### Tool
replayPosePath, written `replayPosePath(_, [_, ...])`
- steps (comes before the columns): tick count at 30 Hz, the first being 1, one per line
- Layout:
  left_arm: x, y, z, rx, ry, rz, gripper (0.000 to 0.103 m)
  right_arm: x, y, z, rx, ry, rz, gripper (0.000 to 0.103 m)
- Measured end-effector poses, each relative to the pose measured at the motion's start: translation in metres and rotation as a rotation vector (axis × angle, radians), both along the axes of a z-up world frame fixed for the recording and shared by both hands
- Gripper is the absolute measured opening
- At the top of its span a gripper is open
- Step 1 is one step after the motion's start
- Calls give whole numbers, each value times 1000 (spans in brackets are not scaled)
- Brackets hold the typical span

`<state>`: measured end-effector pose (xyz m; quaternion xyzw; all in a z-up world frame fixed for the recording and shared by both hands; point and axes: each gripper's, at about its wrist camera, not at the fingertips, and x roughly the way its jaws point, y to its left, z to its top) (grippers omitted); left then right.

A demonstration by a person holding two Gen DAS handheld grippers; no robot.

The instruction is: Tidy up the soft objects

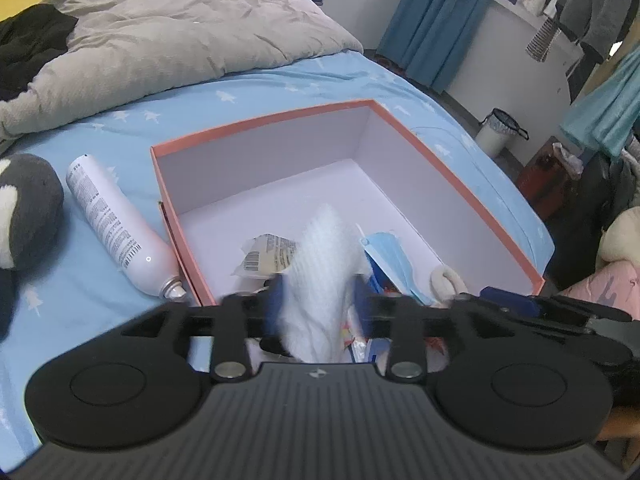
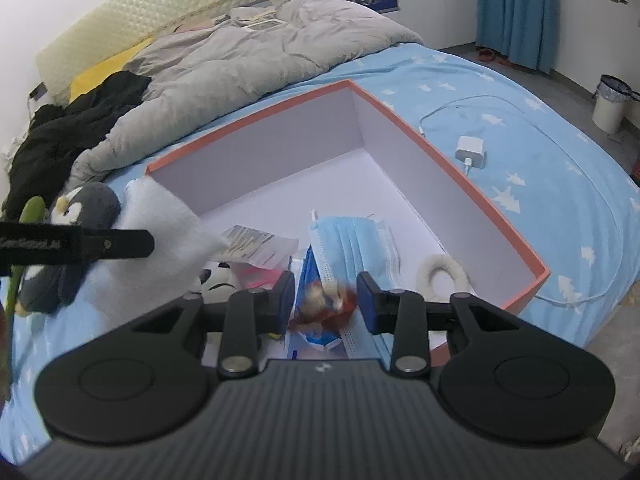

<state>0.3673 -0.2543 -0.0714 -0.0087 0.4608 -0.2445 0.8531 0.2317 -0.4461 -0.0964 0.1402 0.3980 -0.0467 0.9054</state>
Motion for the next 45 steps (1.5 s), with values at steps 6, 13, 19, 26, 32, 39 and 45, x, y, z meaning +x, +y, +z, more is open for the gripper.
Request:
replayPosePath(6, [-5, 11, 24, -18, -24, 14, 60, 2, -2, 13, 23, -15, -18, 43])
replayPosePath(13, [-44, 29, 77, -54, -146, -22, 60, -23, 13, 61, -3, -142, -12, 43])
replayPosePath(19, [-90, 48, 116, -102, -237, -55, 60, -60, 30, 97, -49, -230, 0, 43])
replayPosePath(26, [-134, 72, 137, -94, -311, -35, 60, -99, 37, 118, -74, -286, 2, 43])
replayPosePath(32, [-162, 85, 143, -123, -328, -39, 60, -128, 45, 127, -101, -331, 1, 43])
replayPosePath(39, [-197, 91, 141, -132, -347, -51, 60, -151, 59, 124, -112, -362, 11, 43])
replayPosePath(45, [-215, 96, 135, -142, -334, -41, 60, -166, 68, 115, -110, -363, 6, 43])
